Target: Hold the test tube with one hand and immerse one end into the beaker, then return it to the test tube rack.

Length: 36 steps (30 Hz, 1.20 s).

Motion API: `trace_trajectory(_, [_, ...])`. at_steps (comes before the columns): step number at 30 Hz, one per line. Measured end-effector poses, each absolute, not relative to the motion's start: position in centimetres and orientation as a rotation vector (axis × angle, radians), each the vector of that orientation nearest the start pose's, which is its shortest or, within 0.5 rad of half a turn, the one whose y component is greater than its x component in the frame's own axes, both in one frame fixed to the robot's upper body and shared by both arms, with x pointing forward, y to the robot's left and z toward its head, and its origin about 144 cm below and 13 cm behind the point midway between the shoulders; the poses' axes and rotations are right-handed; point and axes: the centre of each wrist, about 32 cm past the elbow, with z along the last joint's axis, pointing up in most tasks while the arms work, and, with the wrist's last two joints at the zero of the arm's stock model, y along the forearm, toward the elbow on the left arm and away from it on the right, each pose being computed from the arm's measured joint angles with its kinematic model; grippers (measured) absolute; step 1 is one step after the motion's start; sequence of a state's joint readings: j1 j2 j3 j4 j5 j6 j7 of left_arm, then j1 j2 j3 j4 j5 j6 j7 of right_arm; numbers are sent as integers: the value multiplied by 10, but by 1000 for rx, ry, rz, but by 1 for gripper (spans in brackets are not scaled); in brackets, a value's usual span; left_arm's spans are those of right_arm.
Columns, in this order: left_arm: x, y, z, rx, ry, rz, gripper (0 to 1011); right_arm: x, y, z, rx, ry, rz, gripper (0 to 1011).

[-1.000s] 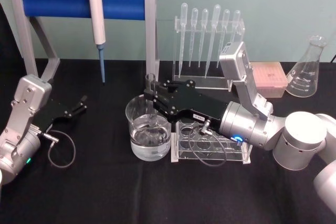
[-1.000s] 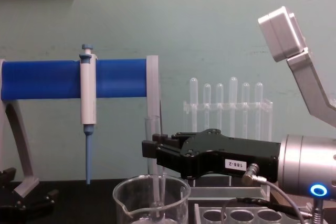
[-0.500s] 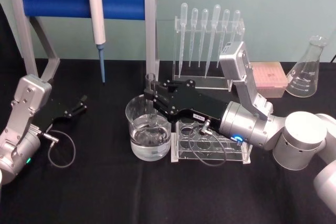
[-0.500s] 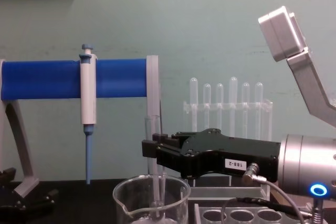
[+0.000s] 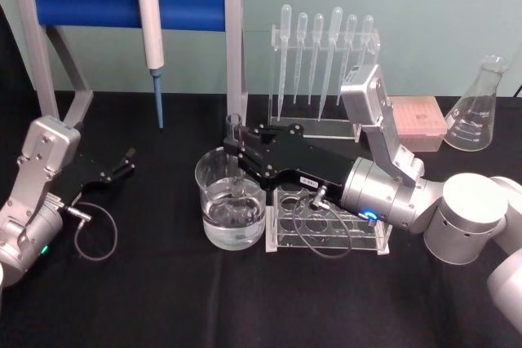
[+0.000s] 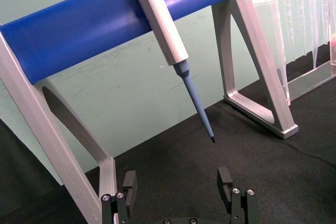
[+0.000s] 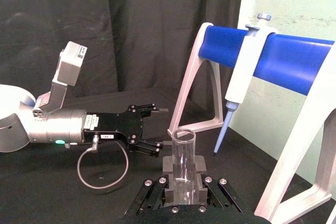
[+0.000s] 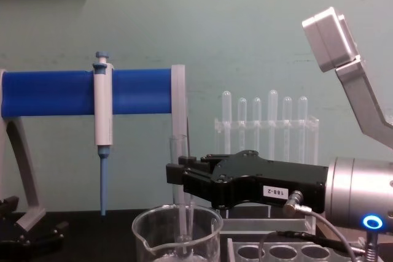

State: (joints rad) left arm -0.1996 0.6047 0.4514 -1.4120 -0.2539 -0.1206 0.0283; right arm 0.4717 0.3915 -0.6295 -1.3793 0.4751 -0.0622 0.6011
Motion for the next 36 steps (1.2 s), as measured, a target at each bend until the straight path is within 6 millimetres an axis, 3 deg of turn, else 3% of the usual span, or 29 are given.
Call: trace_trajectory(36, [489, 310, 1140, 304, -285, 1248, 1000, 546, -190, 1199, -28, -118, -487, 228])
